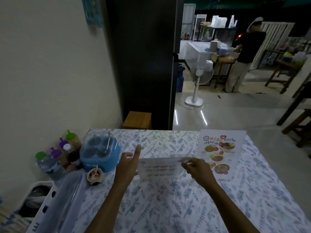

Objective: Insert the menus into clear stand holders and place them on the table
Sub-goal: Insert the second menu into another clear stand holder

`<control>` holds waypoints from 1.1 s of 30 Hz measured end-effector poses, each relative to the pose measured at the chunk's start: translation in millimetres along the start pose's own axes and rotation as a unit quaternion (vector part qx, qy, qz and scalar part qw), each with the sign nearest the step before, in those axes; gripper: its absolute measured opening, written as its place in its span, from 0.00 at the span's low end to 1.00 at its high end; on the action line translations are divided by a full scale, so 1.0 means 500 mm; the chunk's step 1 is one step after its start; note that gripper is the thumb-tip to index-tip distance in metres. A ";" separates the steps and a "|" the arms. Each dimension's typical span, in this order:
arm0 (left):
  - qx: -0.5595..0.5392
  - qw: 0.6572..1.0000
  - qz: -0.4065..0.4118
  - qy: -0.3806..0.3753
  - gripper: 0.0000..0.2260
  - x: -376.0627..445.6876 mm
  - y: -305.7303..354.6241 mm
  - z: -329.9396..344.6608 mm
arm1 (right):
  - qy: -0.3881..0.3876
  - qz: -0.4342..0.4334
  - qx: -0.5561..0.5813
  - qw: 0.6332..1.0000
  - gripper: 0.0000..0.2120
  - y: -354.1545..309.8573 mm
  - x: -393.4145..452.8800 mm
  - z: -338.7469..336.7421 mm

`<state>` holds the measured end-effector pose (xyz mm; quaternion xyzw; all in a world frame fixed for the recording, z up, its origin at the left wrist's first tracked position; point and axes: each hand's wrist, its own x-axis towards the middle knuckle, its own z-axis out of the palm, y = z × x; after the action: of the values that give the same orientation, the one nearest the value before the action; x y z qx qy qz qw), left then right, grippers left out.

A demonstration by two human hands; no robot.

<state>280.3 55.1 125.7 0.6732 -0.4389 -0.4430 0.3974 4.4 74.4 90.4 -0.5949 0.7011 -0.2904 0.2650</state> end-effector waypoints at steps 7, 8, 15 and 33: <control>0.090 0.989 0.104 -0.047 0.23 0.057 -0.001 0.021 | 0.048 0.000 -0.044 0.998 0.16 -0.014 0.074 0.042; 0.107 0.986 0.120 -0.047 0.21 0.068 -0.006 0.026 | 0.054 0.003 -0.050 0.997 0.16 -0.014 0.083 0.048; 0.156 0.974 0.165 0.001 0.13 0.151 -0.043 0.055 | 0.068 0.021 -0.109 0.991 0.15 -0.010 0.135 0.071; 0.153 0.977 0.146 0.039 0.15 0.239 -0.113 0.081 | 0.087 0.013 -0.161 0.983 0.13 0.005 0.181 0.123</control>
<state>281.8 -46.6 32.2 0.6710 -0.5796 -0.2814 0.3669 32.8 -20.3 43.7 -0.5931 0.7668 -0.2209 0.1070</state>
